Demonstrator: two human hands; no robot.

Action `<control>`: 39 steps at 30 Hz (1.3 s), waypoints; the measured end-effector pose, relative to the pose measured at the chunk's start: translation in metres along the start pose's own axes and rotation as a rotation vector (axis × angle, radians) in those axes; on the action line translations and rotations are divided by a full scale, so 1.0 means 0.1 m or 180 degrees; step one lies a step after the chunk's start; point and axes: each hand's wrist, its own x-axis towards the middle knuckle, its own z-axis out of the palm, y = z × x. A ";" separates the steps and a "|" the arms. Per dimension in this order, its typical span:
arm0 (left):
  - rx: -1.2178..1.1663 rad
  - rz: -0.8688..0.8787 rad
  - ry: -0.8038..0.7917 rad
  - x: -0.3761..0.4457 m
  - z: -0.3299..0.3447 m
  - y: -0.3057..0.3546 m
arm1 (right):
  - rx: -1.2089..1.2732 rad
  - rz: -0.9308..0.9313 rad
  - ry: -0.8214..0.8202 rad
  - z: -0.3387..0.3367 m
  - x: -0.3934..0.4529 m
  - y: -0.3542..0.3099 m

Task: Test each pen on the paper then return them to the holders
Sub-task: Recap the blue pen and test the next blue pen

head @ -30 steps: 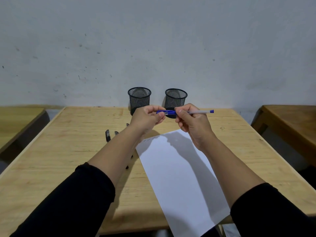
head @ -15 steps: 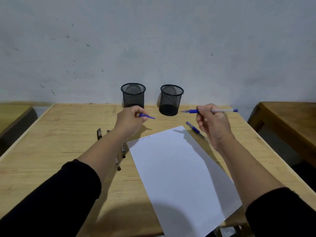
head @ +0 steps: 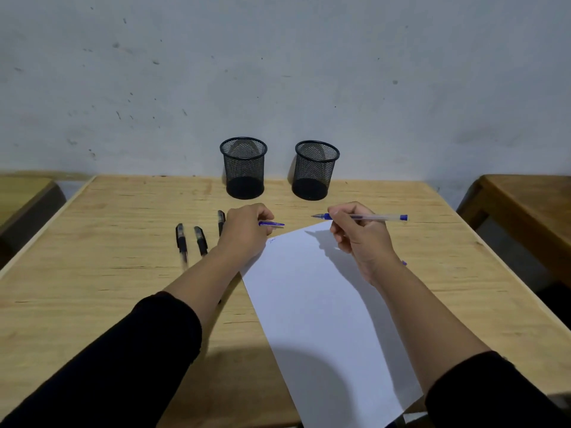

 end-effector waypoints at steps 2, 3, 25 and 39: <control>-0.0201 0.0116 0.0085 -0.10 -0.02 0.03 | -0.0092 0.0064 -0.0003 0.03 0.00 0.04; -0.0195 0.0206 0.0153 -0.17 -0.03 0.04 | -0.0124 0.0083 -0.0031 0.05 0.00 0.06; 0.0559 0.0579 0.0163 -0.63 0.23 -0.13 | -0.1501 -0.0441 -0.0226 0.48 0.15 0.41; 0.0568 0.0531 0.0141 -0.65 0.21 -0.10 | -0.1823 -0.0548 -0.0378 0.52 0.11 0.39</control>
